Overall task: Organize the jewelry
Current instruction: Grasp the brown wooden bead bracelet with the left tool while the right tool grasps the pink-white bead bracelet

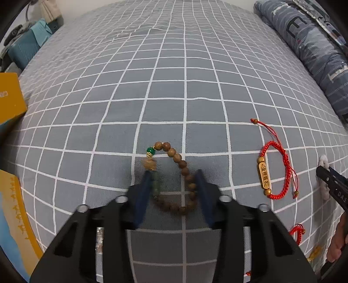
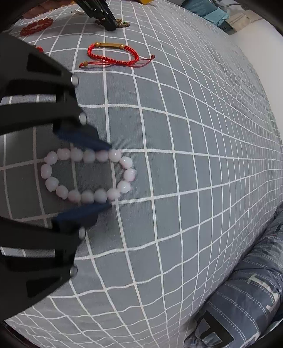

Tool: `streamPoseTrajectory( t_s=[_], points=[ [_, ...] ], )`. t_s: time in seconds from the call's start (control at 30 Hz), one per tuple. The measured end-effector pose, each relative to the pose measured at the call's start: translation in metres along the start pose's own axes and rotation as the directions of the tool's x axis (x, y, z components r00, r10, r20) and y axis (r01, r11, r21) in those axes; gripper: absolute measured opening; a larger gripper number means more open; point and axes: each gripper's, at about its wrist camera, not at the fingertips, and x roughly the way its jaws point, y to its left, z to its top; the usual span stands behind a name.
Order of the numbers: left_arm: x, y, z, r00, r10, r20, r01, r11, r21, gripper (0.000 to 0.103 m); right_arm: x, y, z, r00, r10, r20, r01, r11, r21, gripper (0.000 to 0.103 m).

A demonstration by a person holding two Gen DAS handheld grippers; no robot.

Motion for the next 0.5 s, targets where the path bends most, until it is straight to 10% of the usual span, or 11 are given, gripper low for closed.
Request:
streamPoseTrajectory(
  t_s=[0.13,0.5],
  points=[
    [-0.005,-0.005,-0.002,1.000,0.003,0.004,-0.003,1.000,0.006,0.009,-0.004,0.000,0.000,1.000,0.008,-0.006,-0.008,1.000,0.011,0.022],
    [-0.025,-0.004,-0.007,0.998,-0.028,0.048,0.028,1.000,-0.010,0.008,-0.029,0.000,-0.011,0.998,0.016,0.068,-0.016,1.000,0.011,0.022]
  ],
)
